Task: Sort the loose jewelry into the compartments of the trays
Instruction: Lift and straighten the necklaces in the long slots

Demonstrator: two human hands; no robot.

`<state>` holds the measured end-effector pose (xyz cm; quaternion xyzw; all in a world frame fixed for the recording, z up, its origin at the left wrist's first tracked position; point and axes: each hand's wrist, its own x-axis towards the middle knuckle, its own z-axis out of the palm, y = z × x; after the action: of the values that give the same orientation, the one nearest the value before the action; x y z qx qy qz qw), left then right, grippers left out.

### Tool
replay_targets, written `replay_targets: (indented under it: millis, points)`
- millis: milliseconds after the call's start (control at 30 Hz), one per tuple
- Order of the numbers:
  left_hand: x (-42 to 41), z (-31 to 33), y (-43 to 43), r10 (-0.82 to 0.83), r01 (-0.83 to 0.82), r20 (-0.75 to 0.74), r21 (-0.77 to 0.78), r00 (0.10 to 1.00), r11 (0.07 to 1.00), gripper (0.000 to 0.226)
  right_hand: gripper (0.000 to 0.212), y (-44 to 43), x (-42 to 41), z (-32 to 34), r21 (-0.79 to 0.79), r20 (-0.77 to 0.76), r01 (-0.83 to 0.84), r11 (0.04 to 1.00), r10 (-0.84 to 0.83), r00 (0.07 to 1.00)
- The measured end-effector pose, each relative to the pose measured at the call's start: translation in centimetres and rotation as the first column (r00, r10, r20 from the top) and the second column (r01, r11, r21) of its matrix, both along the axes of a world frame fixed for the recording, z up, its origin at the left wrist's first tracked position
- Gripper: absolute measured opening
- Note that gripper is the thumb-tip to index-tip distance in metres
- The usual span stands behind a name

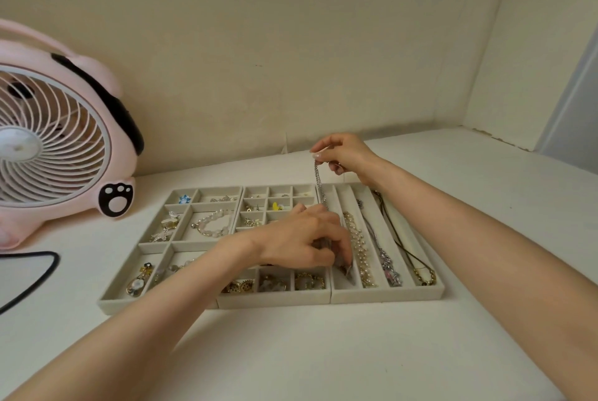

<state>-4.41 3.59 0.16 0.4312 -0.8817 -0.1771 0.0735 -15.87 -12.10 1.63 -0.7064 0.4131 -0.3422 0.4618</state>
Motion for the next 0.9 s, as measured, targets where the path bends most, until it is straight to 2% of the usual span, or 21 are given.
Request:
replay_targets:
  millis: [67,100,167,233,267,333,433,600,733,833,900]
  points:
    - [0.3,0.2,-0.5,0.110,-0.125,-0.255,-0.045,0.961,0.991,0.020,0.016,0.1,-0.3,0.5,0.018,0.046,-0.048,0.999,0.047,0.998]
    - [0.5,0.3,-0.9,0.212,-0.256,-0.412,-0.055,0.886,0.965,0.018,0.018,0.1,-0.5,0.7,0.032,0.069,-0.089,0.996,0.086,0.994]
    - [0.9,0.6,-2.4,0.412,-0.542,-0.628,-0.019,0.660,0.840,0.022,0.021,0.2,-0.9,1.1,0.057,0.095,-0.195,0.979,0.189,0.977]
    - [1.4,1.0,-4.0,0.553,-0.672,-0.677,0.114,0.486,0.731,0.040,0.022,0.3,-1.1,1.3,0.071,0.082,-0.275,0.959,0.269,0.960]
    - [1.6,1.0,-4.8,0.594,-0.667,-0.668,0.192,0.449,0.720,0.048,0.022,0.4,-1.1,1.3,0.073,0.071,-0.294,0.953,0.289,0.955]
    - [1.9,0.9,-6.1,0.618,-0.627,-0.649,0.268,0.443,0.731,0.043,0.020,0.5,-1.0,1.4,0.062,0.061,-0.293,0.954,0.290,0.955]
    - [2.3,0.6,-6.9,0.586,-0.648,-0.668,0.200,0.459,0.735,0.012,0.018,0.4,-1.4,1.5,0.005,0.021,-0.244,0.970,0.244,0.970]
    - [2.4,1.0,-6.7,0.599,-0.728,-0.591,0.028,0.541,0.685,0.011,0.018,0.5,-2.0,1.7,-0.089,-0.104,-0.202,0.975,0.192,0.976]
    - [2.2,1.5,-6.5,0.605,-0.753,-0.540,-0.084,0.584,0.652,0.009,0.020,0.6,-1.9,1.7,-0.122,-0.078,-0.195,0.973,0.187,0.979]
    - [2.2,1.5,-6.7,0.604,-0.742,-0.516,-0.096,0.607,0.664,0.009,0.018,0.8,-1.9,1.9,-0.125,-0.058,-0.201,0.971,0.195,0.979]
    - [2.1,1.4,-6.9,0.592,-0.722,-0.542,-0.041,0.597,0.690,0.010,0.018,1.0,-1.9,2.1,-0.109,-0.032,-0.209,0.972,0.207,0.978]
